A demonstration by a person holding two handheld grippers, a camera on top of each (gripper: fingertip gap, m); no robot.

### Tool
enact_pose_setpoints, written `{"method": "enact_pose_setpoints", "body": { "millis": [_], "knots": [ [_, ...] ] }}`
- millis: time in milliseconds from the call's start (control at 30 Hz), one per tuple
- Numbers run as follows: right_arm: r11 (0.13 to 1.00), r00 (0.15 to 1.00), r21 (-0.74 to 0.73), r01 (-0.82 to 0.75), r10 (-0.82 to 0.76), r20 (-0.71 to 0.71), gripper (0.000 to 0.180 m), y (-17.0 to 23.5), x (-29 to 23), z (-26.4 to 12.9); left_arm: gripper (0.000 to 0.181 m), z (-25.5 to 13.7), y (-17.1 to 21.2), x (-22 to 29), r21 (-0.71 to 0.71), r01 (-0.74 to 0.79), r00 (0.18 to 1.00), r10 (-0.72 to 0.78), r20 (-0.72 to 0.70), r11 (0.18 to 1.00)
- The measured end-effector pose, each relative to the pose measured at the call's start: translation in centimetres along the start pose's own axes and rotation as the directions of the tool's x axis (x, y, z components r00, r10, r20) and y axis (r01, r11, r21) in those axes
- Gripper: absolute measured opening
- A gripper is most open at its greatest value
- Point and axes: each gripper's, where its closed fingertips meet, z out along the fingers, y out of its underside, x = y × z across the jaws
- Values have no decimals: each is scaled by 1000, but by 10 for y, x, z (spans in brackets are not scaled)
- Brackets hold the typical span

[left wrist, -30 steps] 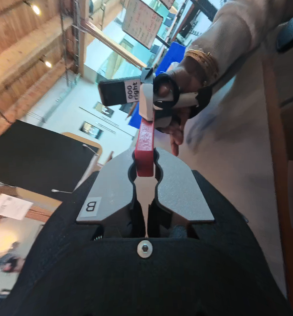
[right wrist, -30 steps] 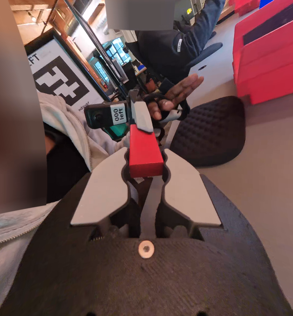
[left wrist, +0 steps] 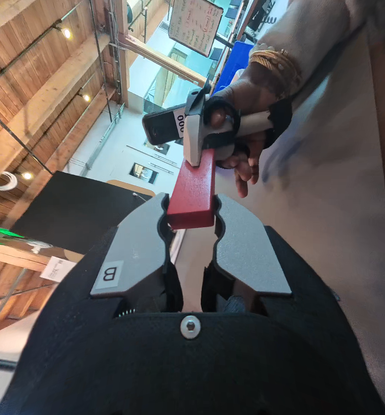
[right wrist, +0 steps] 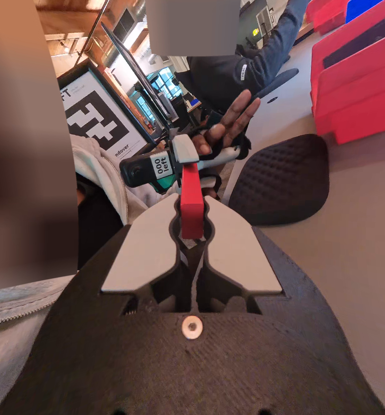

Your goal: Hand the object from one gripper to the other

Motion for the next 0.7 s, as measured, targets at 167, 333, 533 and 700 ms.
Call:
{"method": "enact_pose_setpoints", "body": {
  "millis": [167, 333, 533, 700],
  "knots": [
    [970, 967, 31, 241, -237, -98, 62, -8, 1, 2, 36, -3, 5, 0, 19, 325, 943, -323, -83, 945],
    [632, 587, -111, 767, -761, -274, 63, -7, 0, 6, 36, -8, 0, 11, 21, 520, 833, -502, -233, 854],
    [596, 561, -147, 790, -798, -222, 34, 3, -4, 10, 36, -11, -9, 12, 49, 557, 804, -523, -283, 829],
    [692, 663, -162, 704, -721, -201, 33, 5, -3, 7, 39, -8, -10, 9, 72, 543, 821, -512, -252, 836]
  ]
}}
